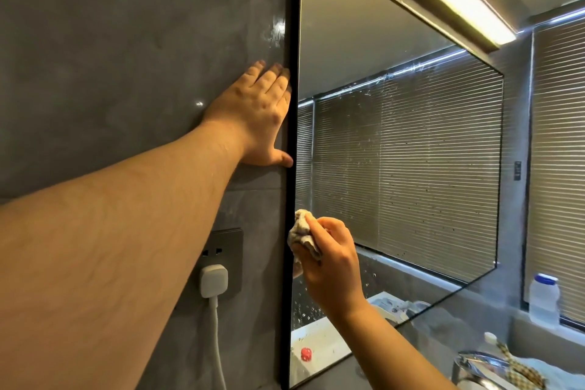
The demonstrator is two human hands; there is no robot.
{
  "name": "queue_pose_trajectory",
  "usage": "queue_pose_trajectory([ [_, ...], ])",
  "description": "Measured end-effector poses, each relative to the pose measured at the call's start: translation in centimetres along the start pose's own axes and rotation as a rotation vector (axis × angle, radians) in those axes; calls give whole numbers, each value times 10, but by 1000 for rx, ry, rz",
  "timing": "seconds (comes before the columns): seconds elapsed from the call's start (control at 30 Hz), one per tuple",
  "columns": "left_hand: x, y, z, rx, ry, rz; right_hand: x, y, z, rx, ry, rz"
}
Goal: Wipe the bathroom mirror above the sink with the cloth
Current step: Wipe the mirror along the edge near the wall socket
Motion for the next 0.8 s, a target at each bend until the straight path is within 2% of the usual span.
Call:
queue_pose_trajectory([
  [0.37,0,1,0,3,5,-11,4,5,37,52,55,-21],
  [0.57,0,0,0,6,10,-16,7,17,75,-23,46,-60],
  [0.8,0,0,0,9,15,-22,4,15,28,10,-2,-66],
])
Point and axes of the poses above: each hand's wrist, its own z-axis towards the middle knuckle, its own x-axis out of the back of the hand, y = z × x, the point moved 5 cm from there along z, towards the middle knuckle, and after that the axes turned 14 degrees about z, right-handed, at the moved point
